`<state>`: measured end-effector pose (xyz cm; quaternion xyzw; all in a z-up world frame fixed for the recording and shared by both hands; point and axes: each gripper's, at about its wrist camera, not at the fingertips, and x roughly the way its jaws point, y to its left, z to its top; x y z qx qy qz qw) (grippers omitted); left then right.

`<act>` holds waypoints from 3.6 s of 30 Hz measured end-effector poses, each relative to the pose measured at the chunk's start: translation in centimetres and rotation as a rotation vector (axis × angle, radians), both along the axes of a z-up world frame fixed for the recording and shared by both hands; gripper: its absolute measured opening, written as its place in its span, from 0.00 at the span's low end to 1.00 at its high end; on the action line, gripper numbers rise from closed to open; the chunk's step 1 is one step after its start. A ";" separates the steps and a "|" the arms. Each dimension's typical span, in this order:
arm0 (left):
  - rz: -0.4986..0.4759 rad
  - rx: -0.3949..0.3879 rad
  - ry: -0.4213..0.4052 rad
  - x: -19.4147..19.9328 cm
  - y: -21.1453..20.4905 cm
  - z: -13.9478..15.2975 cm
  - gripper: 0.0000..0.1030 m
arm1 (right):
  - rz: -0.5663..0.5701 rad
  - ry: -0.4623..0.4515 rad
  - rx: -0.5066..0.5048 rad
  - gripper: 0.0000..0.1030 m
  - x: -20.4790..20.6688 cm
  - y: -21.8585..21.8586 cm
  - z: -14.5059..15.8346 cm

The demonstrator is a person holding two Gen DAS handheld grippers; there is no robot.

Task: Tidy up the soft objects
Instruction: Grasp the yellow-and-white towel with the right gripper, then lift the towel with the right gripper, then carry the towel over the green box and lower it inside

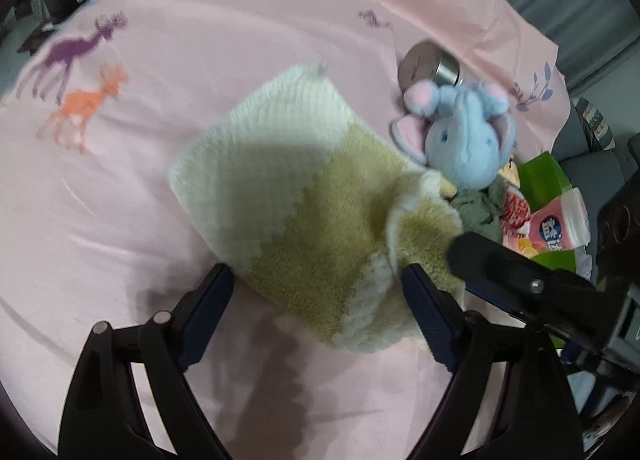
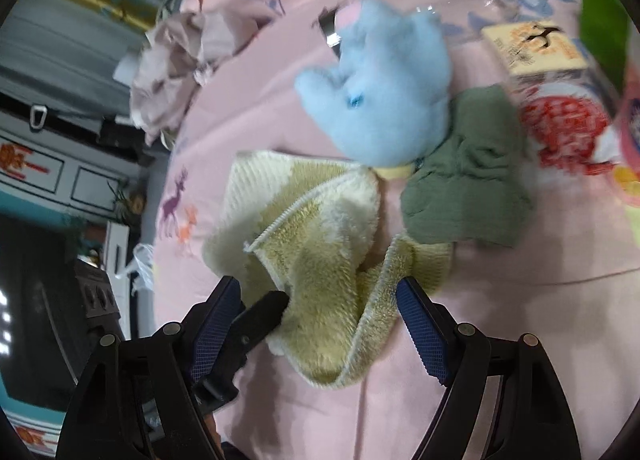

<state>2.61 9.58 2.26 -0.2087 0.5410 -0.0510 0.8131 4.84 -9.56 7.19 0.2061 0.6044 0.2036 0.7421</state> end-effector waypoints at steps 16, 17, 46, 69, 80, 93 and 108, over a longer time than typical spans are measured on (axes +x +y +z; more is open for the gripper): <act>-0.054 -0.069 -0.023 -1.3 -2.2 0.4 0.15 | 0.037 -0.027 0.003 0.36 0.1 0.2 -1.5; -0.050 -0.061 -0.031 -1.3 -2.5 0.7 0.13 | 0.040 -0.026 0.015 0.35 0.0 0.2 -1.5; -0.060 0.020 -0.548 -7.0 -6.9 10.6 0.11 | 0.006 -0.540 0.069 0.35 -5.8 -3.3 10.5; -0.180 0.023 -0.652 -7.6 -13.4 14.5 0.11 | -0.117 -0.651 -0.003 0.35 -8.3 -9.8 15.1; -0.237 0.014 -0.670 -6.9 -17.0 15.9 0.11 | -0.187 -0.669 -0.022 0.35 -8.3 -13.3 16.4; -0.310 -0.002 -0.667 -5.6 -20.8 16.4 0.11 | -0.281 -0.657 -0.052 0.35 -8.2 -17.7 16.9; -0.396 0.001 -0.646 -4.4 -25.4 16.8 0.11 | -0.394 -0.633 -0.069 0.35 -8.1 -22.1 16.6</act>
